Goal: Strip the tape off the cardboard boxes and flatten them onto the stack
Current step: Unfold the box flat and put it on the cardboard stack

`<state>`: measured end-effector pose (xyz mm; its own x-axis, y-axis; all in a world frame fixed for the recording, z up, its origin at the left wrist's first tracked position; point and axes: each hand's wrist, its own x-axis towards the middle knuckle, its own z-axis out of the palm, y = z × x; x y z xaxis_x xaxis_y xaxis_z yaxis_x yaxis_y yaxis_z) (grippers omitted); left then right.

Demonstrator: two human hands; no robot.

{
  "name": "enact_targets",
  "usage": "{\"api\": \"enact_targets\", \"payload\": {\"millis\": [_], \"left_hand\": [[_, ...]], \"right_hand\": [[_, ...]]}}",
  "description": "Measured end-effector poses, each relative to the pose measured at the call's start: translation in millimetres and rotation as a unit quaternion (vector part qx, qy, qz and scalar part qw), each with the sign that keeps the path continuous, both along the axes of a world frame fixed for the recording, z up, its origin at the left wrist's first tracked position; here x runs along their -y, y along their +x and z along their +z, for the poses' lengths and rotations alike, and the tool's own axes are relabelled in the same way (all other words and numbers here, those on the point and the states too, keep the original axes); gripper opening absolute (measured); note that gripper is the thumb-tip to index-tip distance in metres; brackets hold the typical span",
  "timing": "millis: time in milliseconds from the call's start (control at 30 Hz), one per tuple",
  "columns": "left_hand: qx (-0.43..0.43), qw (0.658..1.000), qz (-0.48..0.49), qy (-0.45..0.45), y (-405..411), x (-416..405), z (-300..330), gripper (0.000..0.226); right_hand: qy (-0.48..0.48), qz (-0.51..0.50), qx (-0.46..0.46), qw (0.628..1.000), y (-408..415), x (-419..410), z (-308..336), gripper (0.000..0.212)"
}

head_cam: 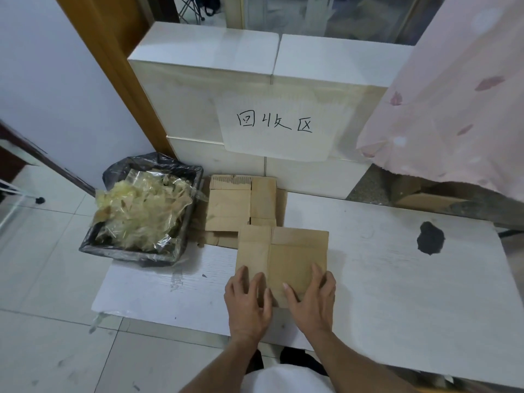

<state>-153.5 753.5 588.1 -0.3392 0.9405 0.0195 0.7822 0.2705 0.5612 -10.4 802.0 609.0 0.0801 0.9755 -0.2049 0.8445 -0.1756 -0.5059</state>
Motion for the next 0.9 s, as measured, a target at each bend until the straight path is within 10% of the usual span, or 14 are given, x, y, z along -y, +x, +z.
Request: {"api": "enact_targets", "payload": {"millis": [367, 900], "left_hand": [[-0.122, 0.991, 0.031, 0.034, -83, -88, 23, 0.034], [-0.027, 0.961, -0.023, -0.275, -113, -164, -15, 0.063]], "right_hand": [[0.031, 0.052, 0.003, 0.998, -90, -94, 18, 0.087], [-0.110, 0.142, 0.091, 0.980, -148, -169, -12, 0.077]]}}
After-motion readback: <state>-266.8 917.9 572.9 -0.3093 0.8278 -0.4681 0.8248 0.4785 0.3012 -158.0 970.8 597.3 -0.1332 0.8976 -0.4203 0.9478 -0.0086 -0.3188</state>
